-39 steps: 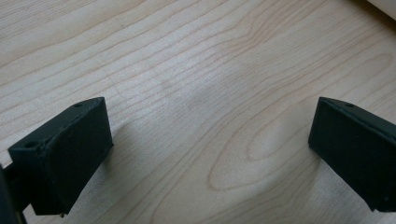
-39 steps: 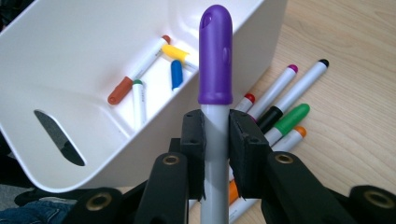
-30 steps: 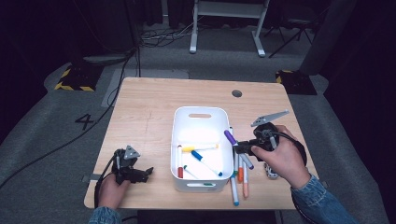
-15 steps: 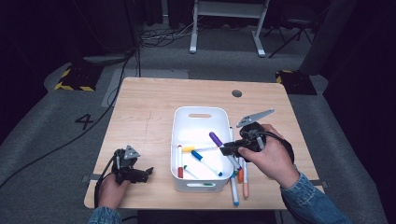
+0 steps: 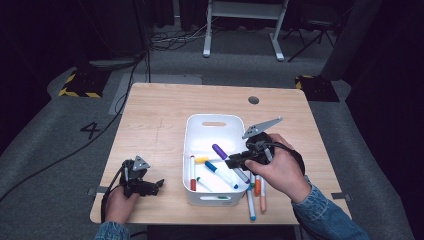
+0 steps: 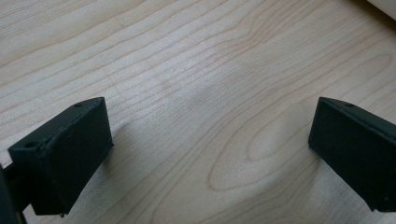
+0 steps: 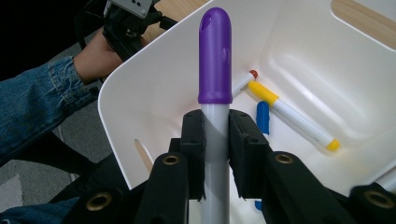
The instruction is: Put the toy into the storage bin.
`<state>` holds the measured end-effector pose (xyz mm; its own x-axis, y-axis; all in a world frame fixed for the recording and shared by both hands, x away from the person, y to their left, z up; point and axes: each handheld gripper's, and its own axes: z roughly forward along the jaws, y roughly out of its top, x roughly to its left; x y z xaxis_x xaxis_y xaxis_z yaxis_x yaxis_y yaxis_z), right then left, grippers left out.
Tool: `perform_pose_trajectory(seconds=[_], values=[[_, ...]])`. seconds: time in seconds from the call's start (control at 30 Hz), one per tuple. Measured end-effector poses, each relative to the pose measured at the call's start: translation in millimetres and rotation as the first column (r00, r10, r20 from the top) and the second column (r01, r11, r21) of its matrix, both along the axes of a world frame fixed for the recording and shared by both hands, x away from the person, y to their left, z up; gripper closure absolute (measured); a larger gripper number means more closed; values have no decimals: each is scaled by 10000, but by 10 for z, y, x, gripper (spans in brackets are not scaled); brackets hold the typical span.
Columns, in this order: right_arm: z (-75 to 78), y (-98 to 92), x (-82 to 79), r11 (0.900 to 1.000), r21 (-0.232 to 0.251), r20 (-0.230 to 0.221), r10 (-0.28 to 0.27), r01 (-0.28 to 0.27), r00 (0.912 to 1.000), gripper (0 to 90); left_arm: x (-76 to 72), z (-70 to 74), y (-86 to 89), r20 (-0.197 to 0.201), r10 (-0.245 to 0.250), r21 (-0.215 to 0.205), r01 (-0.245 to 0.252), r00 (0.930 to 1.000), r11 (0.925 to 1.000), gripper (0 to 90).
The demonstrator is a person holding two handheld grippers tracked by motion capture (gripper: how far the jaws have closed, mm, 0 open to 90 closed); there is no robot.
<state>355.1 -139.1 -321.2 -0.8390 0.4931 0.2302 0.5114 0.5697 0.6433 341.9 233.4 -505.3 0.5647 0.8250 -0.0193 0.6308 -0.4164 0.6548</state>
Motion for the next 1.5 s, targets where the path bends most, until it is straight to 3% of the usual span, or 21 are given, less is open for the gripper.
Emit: perform_pose_trajectory(seconds=[0.47,0.77,1.17,1.23,1.3,1.4,1.5], values=[[-215,102,-7,9977,-605,-346,286,-306,9990,772,0,0,0,0,2,-2,-2,10000,10000,0],[-377,193,15,9922,-1058,-206,646,-664,9977,772,0,0,0,-2,0,0,0,10000,10000,0],[-480,301,-9,9817,-1702,-156,841,-855,9963,769,0,0,0,-3,2,-2,-2,10000,10000,0],[-500,310,-9,9802,-1748,-109,929,-934,9956,702,1,0,0,11,-4,4,4,10000,10000,0],[-509,311,-10,9850,-1457,25,943,-930,9955,620,1,0,0,15,-3,6,3,10000,10000,0],[-481,284,-21,9883,-1313,275,822,-779,9962,571,0,0,0,1,-1,-1,1,10000,10000,0],[-421,226,-36,9927,-1118,172,481,-459,9987,561,0,0,0,-2,-1,-3,1,10000,10000,0]])
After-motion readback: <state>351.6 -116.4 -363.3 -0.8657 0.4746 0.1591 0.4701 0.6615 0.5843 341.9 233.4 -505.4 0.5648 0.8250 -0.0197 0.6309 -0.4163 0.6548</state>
